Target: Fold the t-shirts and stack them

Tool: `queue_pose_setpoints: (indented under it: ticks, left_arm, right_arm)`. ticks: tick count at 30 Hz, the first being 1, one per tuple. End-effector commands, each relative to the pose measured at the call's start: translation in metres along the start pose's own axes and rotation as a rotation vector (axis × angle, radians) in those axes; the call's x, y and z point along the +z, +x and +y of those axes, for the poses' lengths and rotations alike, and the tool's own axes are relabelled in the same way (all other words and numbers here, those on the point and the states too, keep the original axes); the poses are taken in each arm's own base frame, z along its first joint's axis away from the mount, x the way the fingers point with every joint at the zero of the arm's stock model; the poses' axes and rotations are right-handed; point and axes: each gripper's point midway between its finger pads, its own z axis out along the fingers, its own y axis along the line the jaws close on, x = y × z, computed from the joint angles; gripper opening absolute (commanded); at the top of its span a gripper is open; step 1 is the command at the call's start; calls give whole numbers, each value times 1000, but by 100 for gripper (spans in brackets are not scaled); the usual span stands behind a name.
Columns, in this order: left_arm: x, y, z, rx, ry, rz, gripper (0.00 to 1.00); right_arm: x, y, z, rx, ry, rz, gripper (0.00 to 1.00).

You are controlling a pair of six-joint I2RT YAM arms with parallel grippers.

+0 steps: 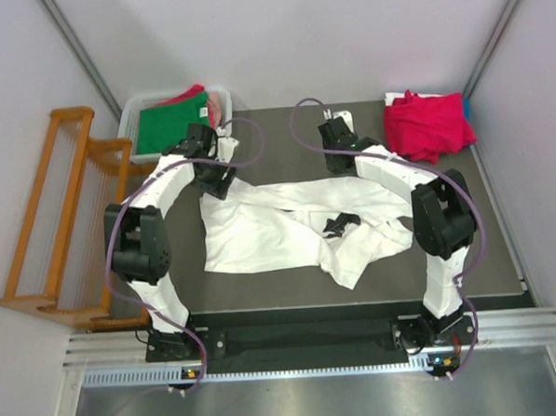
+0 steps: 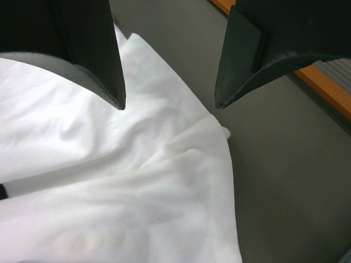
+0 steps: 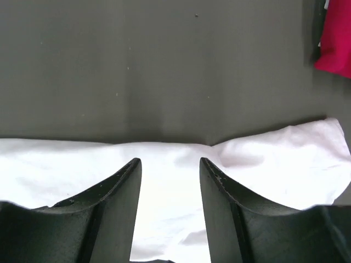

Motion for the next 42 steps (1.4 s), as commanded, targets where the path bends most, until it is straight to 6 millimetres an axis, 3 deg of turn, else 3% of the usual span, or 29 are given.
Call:
queue_pose_setpoints:
  ticks: [1,6,9,16,24,29,33,38,42]
  left_arm:
    - [-39,-15,-13,-28,56,-81,71]
    - [-51,-9,-29,-30,117,-65,71]
    - [-48,1,-45,26,128,-36,71]
    - [-33,49,-71,206,80,136,70]
    - [-54,80,-53,153,26,201,71]
    - [-49,101,-48,95,36,197,70]
    - [-38,67,-29,77,-58,81,73]
    - [-2,44,-20,59,-31,154,70]
    - [12,10,-2,40,-44,97,70]
  right_arm:
    - [-15,-8,-7,-7,32,-52,47]
    - [-10,26,-4,16,13,20,47]
    - [-2,46,1,18,-4,75,47]
    - [-4,47,7,40,-35,77,46]
    - [-11,48,2,32,-36,68,46]
    - [-10,55,1,24,-35,79,46]
    - [-8,57,4,29,-47,84,47]
    - [-8,57,11,33,-62,87,46]
    - [-6,60,12,33,-65,91,46]
